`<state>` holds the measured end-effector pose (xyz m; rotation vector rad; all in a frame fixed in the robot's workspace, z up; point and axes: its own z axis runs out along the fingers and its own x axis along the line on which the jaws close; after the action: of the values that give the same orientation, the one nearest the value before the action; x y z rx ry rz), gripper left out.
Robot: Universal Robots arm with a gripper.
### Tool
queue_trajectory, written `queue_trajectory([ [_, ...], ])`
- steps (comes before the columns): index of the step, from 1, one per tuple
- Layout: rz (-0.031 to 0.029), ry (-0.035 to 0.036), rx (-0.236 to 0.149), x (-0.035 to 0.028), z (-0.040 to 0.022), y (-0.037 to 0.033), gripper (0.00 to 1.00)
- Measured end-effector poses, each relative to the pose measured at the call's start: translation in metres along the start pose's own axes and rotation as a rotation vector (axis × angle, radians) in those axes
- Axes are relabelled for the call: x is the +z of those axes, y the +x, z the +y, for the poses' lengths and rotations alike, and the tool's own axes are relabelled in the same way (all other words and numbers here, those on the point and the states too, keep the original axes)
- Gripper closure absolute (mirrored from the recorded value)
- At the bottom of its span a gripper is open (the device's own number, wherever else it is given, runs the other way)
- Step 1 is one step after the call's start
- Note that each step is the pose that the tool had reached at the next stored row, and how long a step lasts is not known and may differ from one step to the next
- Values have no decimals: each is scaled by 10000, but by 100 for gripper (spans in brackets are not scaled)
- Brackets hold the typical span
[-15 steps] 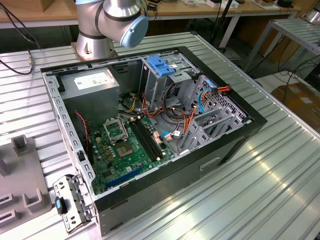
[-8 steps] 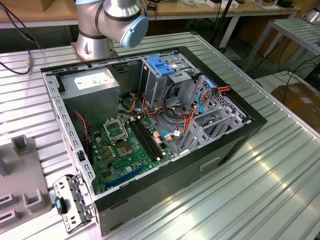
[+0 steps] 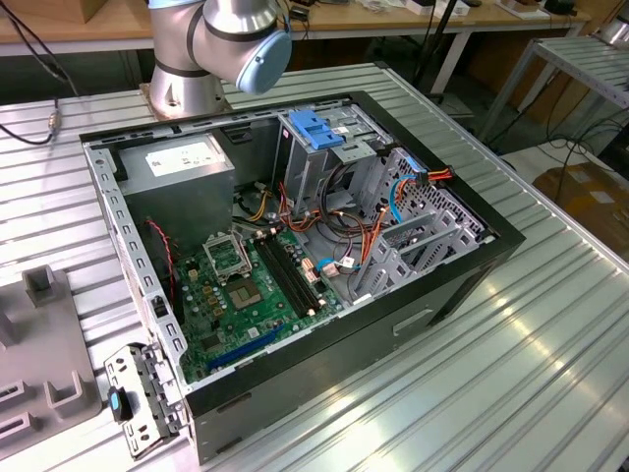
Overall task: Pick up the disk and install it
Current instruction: 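Pick up the disk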
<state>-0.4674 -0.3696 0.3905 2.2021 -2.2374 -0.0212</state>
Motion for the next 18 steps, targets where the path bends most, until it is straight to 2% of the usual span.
queue_trajectory([
  [1, -4, -1, 0, -16, 0, 0, 63],
  [4, -19, -1, 0, -126, 1, -1, 63],
  [6, -24, -1, 0, -171, 2, -2, 63],
  [9, -26, -1, 0, -285, 3, -2, 63],
  [17, -27, -1, -1, -465, 5, -4, 63],
  [18, -28, 0, 0, -504, 6, -4, 63],
])
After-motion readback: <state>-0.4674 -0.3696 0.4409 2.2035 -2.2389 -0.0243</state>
